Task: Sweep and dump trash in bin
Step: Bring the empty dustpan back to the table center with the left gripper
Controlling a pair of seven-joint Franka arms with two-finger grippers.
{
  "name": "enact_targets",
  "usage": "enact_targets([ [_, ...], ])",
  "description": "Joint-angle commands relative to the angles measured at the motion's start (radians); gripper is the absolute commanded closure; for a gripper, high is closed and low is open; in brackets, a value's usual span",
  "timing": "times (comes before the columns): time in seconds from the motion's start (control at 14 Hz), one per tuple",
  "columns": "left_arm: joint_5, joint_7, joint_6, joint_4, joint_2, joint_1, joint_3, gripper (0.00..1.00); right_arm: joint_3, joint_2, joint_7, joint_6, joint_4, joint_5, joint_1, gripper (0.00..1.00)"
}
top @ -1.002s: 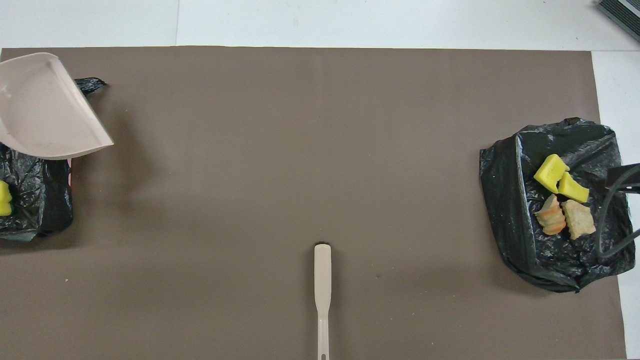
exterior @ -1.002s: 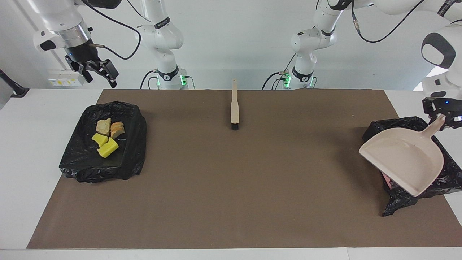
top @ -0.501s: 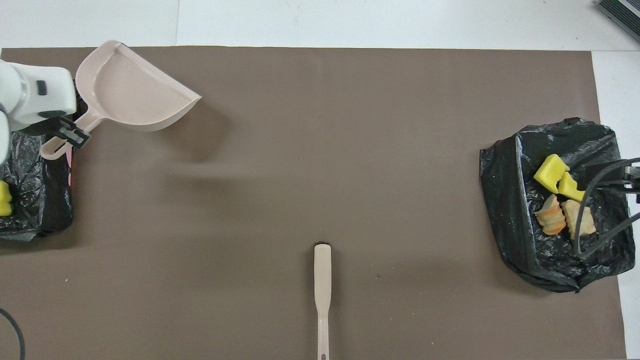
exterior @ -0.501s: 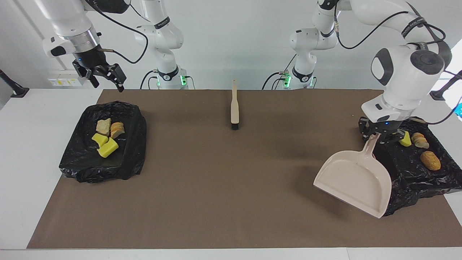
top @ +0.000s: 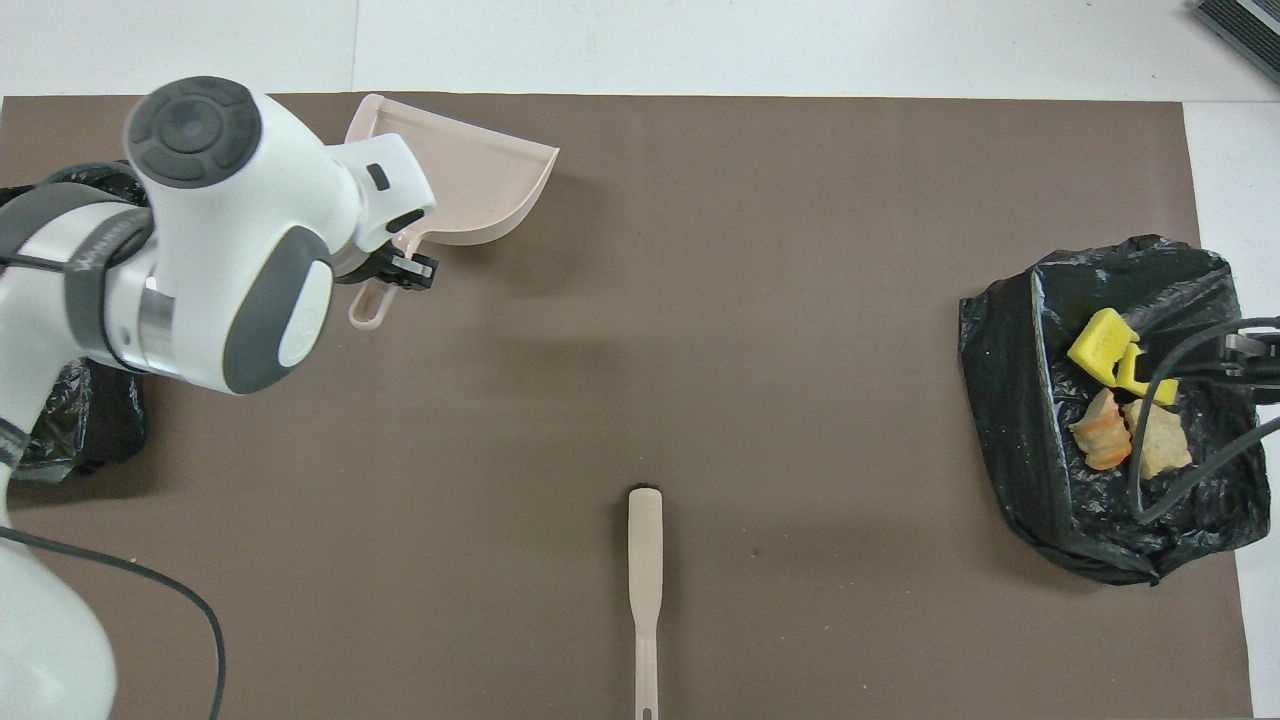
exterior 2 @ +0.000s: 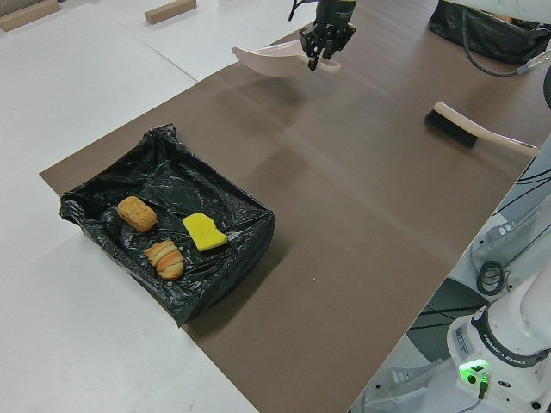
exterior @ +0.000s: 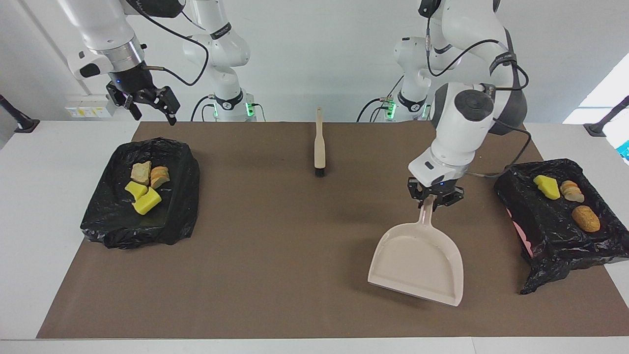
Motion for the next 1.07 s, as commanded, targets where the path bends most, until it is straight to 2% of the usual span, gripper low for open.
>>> enact_targets([
  [0.0, -0.048, -0.176, 0.071, 0.001, 0.036, -0.099, 0.023, 1.00, -0.006, 0.000, -0.017, -0.003, -0.002, 0.008, 0.030, 0.00],
  [0.07, -0.091, -0.247, 0.108, -0.001, 0.051, -0.146, 0.025, 1.00, -0.006, 0.000, -0.017, -0.005, -0.004, -0.003, 0.041, 0.00],
  [0.29, -0.100, -0.376, 0.152, 0.011, 0.097, -0.240, 0.025, 1.00, -0.023, 0.001, -0.015, -0.025, -0.004, -0.004, 0.067, 0.00],
  [0.36, -0.099, -0.383, 0.160, 0.011, 0.102, -0.249, 0.025, 1.00, -0.053, 0.001, -0.015, -0.025, -0.004, -0.006, 0.096, 0.00],
  [0.43, -0.096, -0.398, 0.165, 0.037, 0.135, -0.252, 0.025, 1.00, -0.072, 0.001, -0.015, -0.025, -0.004, -0.006, 0.119, 0.00],
  [0.5, -0.088, -0.453, 0.163, 0.113, 0.215, -0.286, 0.026, 1.00, -0.080, 0.001, -0.017, -0.025, -0.004, -0.006, 0.124, 0.00],
  [0.57, -0.086, -0.513, 0.166, 0.164, 0.263, -0.309, 0.032, 1.00, -0.086, 0.001, -0.017, -0.025, -0.004, -0.006, 0.136, 0.00],
  [0.79, -0.085, -0.522, 0.160, 0.162, 0.260, -0.311, 0.032, 1.00, -0.121, 0.000, -0.018, -0.025, -0.002, -0.004, 0.169, 0.00],
  [0.86, -0.091, -0.528, 0.156, 0.160, 0.257, -0.314, 0.032, 0.98, -0.121, 0.000, -0.017, -0.025, -0.002, -0.004, 0.167, 0.00],
  [1.0, -0.096, -0.530, 0.165, 0.146, 0.257, -0.314, 0.032, 0.70, -0.115, -0.002, -0.020, -0.023, 0.002, 0.013, 0.166, 0.00],
])
